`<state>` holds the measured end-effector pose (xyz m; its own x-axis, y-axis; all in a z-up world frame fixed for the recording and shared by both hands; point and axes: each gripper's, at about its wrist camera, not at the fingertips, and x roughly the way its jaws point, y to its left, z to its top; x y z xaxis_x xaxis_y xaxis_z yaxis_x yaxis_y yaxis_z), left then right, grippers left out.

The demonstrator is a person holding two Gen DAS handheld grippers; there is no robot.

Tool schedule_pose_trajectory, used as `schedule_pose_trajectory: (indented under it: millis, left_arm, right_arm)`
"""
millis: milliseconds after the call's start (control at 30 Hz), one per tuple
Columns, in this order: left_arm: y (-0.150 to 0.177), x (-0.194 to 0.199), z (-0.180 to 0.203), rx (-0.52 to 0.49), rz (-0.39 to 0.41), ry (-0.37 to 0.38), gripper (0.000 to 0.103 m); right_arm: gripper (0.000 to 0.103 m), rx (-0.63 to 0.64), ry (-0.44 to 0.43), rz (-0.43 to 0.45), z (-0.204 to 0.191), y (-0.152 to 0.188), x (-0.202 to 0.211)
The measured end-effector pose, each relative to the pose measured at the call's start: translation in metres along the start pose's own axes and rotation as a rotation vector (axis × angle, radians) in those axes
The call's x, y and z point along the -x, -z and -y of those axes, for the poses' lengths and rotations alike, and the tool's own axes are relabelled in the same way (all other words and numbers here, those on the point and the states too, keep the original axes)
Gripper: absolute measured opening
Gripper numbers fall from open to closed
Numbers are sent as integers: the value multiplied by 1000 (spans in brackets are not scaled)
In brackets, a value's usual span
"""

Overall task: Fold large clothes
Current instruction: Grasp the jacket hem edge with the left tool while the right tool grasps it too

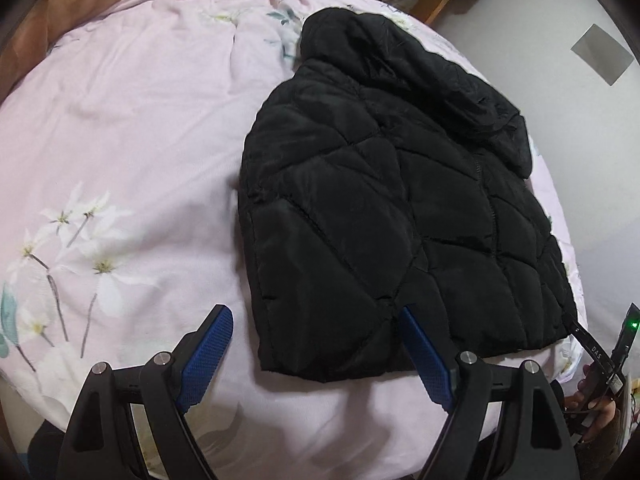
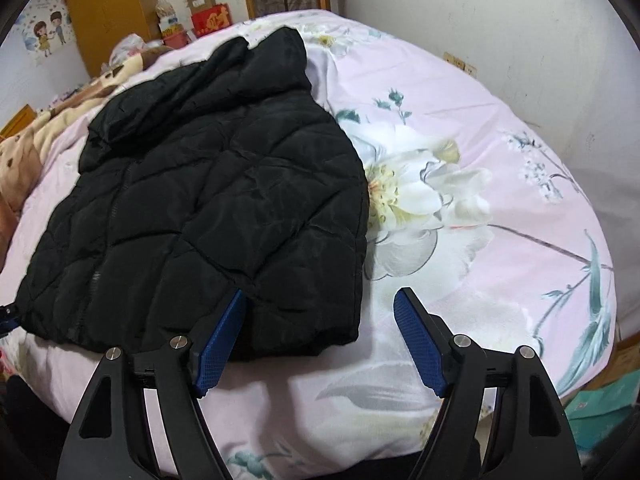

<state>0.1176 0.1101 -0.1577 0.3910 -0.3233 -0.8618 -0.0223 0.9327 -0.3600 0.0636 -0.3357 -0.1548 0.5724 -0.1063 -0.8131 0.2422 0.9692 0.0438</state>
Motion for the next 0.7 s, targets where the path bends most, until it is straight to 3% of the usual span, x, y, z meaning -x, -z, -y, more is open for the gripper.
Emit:
schedule_pose_trajectory:
  millis: [233,333,500,567,700]
  left_arm:
    - [0,-16,10,-15,-19,-19,69]
    - [-1,-18,14,-18,-12,-36,64]
    - [-4,-18,19,-18,-2,-48,43]
    - [-6,-13,23,-22,18,-39,36]
    - [-9,0,30,-33,41,-33,25]
  right_arm:
    - [75,41,2,-10,-8,3,-9]
    - [61,27,-34,-28,-9,3,-11]
    - [53,48,-26,-55,-14,3,-15]
    - [40,54,-26,-51,-15,3,-13]
    - [24,63,-39,-28,-18,1,-5]
